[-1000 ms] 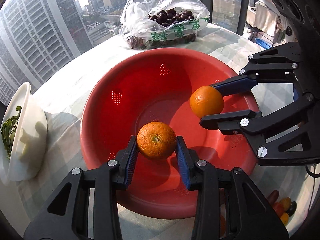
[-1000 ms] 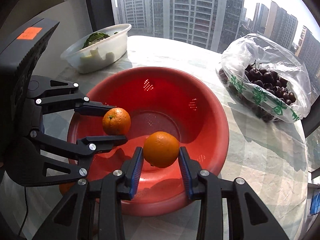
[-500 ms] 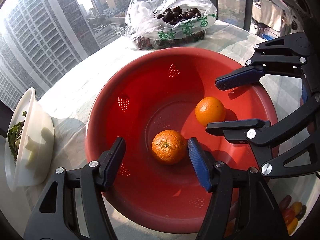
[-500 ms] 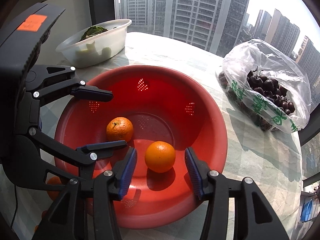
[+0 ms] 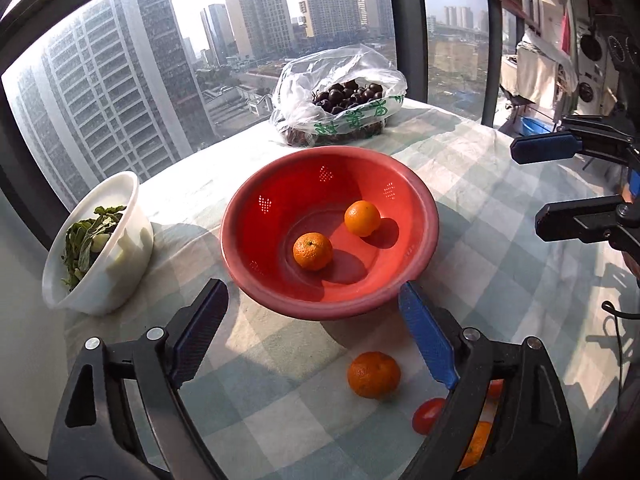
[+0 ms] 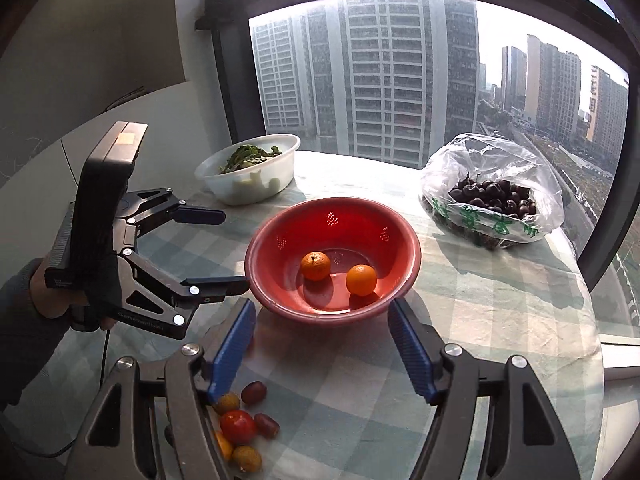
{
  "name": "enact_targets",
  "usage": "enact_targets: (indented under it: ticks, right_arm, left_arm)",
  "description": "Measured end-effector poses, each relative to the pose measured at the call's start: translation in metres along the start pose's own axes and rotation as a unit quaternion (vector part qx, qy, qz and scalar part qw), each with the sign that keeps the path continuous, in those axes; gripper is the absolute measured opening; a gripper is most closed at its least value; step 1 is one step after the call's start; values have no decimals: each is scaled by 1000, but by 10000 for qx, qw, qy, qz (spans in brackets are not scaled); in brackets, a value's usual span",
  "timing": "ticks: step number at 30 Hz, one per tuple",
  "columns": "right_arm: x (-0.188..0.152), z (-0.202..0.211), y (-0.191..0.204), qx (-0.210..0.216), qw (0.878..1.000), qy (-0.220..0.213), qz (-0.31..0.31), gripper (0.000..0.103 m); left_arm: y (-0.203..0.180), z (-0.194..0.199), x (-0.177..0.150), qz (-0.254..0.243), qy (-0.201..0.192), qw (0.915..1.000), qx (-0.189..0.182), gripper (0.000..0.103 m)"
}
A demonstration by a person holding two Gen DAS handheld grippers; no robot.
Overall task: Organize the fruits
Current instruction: 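Open both grippers to drop the oranges into the red colander, then move both grippers back to the fruit pile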
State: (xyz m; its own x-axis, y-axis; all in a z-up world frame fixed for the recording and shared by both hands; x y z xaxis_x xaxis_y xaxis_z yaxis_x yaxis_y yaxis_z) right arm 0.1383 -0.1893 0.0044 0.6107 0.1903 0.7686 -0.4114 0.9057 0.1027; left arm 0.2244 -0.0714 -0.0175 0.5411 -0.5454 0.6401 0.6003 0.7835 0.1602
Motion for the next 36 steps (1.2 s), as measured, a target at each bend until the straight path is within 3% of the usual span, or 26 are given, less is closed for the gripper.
enact_targets:
  ticks: [6,11,15,21,26,28,30,36]
  right_arm:
    - [-68,18,28,160,9988,34,-464,71]
    - [-120,7,47,94,9972,499,-542,63]
    - [-138,-1,49,-44,9958,747,-523,55]
    - [-147,-11,56,-151,9950,894,-413,49]
    - [-149,-15,53,-169,9941,960,-471,48]
    - [-150,-17,52,-161,9937,994,-498,47]
    - [-151,-19,52,-138,9933,1026,-512,47]
    - [-152,-23,51,-93,9929,1046,-551,47]
  left_arm:
    - [-36,57,-57,-77,-232,9996,138,88]
    - [-63,73,-108,196,-98,9998,31,88]
    - [-78,73,-143,583,38,9982,-153,88]
    - [-88,76,-146,898,-171,9957,-164,88]
    - [-94,71,-125,299,-244,9992,-125,86]
    - [-98,68,-121,6,-203,9997,-161,76]
    - [-103,63,-118,-369,-127,9991,-134,58]
    - [-135,61,-116,-1663,-157,9860,-18,53]
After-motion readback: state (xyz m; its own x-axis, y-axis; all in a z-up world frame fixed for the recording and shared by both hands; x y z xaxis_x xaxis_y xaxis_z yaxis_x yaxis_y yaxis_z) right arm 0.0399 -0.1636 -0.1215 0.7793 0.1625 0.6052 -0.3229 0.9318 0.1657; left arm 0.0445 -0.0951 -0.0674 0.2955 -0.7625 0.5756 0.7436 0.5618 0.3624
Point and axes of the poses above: each gripper's, at about its wrist camera, not at the fingertips, and z roughly against the way its jaws point, y to its left, x to its top, the point moved 7 cm from there along -z, roughly the way its jaws point, and after that the axes turned 4 degrees about y, right-handed, at the moved point
